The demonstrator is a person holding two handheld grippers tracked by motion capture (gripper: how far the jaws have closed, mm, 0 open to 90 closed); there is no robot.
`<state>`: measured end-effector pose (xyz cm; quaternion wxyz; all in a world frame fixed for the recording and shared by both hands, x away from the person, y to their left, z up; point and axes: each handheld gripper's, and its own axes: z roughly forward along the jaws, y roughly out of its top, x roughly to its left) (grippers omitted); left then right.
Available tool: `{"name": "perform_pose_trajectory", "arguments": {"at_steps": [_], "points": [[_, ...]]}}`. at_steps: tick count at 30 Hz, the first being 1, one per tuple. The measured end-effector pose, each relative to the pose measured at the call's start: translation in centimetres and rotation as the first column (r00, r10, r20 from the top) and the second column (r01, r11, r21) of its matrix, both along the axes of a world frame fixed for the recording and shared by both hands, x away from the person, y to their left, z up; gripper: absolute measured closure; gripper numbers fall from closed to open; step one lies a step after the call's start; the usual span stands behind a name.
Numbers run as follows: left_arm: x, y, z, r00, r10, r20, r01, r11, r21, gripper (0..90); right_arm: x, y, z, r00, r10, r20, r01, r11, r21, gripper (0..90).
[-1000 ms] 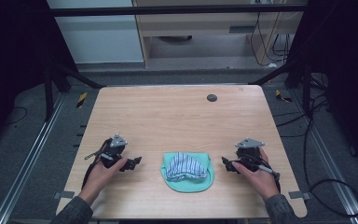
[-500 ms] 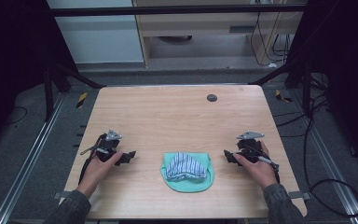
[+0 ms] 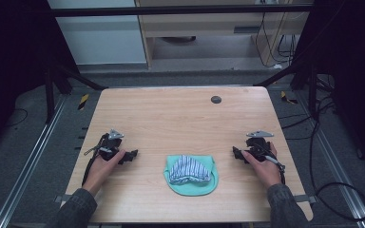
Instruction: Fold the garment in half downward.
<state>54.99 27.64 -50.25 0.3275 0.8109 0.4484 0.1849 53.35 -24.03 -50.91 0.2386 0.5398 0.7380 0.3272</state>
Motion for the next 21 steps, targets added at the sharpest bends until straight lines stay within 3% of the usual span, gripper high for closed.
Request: {"name": "perform_pose_trajectory", "arguments": {"at_steps": [21], "points": [[0.21, -0.37, -0.51, 0.9995, 0.002, 0.031, -0.002, 1.0, 0.001, 1.0, 0.5, 0.55, -0.26, 0.998, -0.062, -0.013, 0.062, 0.998, -0.007, 3.4]]}}
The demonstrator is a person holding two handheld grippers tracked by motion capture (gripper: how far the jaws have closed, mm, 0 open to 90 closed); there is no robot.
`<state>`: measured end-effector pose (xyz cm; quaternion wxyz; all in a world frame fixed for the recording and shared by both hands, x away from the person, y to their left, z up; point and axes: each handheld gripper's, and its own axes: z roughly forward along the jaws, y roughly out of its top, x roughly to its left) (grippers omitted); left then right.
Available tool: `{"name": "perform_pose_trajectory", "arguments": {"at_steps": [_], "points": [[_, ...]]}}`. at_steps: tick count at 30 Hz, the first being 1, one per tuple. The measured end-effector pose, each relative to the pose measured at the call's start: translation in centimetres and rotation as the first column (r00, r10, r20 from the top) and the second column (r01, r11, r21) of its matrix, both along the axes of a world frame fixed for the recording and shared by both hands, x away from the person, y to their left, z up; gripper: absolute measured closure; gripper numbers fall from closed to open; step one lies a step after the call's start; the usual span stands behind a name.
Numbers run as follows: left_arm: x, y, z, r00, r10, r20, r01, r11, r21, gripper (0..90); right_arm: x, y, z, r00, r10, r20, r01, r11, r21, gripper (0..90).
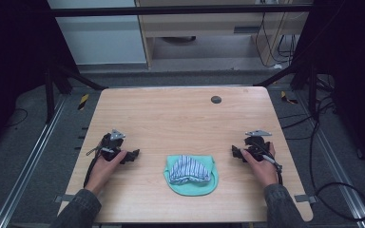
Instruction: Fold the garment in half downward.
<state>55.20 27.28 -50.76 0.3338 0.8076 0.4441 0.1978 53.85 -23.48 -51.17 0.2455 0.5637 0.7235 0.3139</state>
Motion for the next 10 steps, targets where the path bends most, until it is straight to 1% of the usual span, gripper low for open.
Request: {"name": "perform_pose_trajectory", "arguments": {"at_steps": [2, 5, 6, 10], "points": [[-0.1, 0.0, 0.0, 1.0, 0.009, 0.0, -0.009, 1.0, 0.001, 0.7, 0.0, 0.3, 0.0, 0.9998, -0.021, -0.004, 0.021, 1.0, -0.003, 1.5], [-0.3, -0.1, 0.0, 0.9992, 0.04, -0.003, -0.039, 0.9992, 0.004, 0.1, -0.1, 1.0, 0.0, 0.9957, -0.092, -0.014, 0.092, 0.996, 0.003, 0.2], [-0.4, -0.1, 0.0, 0.9986, 0.053, -0.002, -0.053, 0.9986, 0.0, 0.0, -0.2, 1.2, 0.0, 0.9943, -0.106, -0.014, 0.106, 0.994, 0.001, 0.2], [-0.5, 0.0, 0.0, 0.9984, 0.055, -0.007, -0.055, 0.9985, -0.001, 0.0, -0.3, 1.6, 0.0, 0.9888, -0.149, -0.012, 0.149, 0.989, 0.0, 0.2]]}}
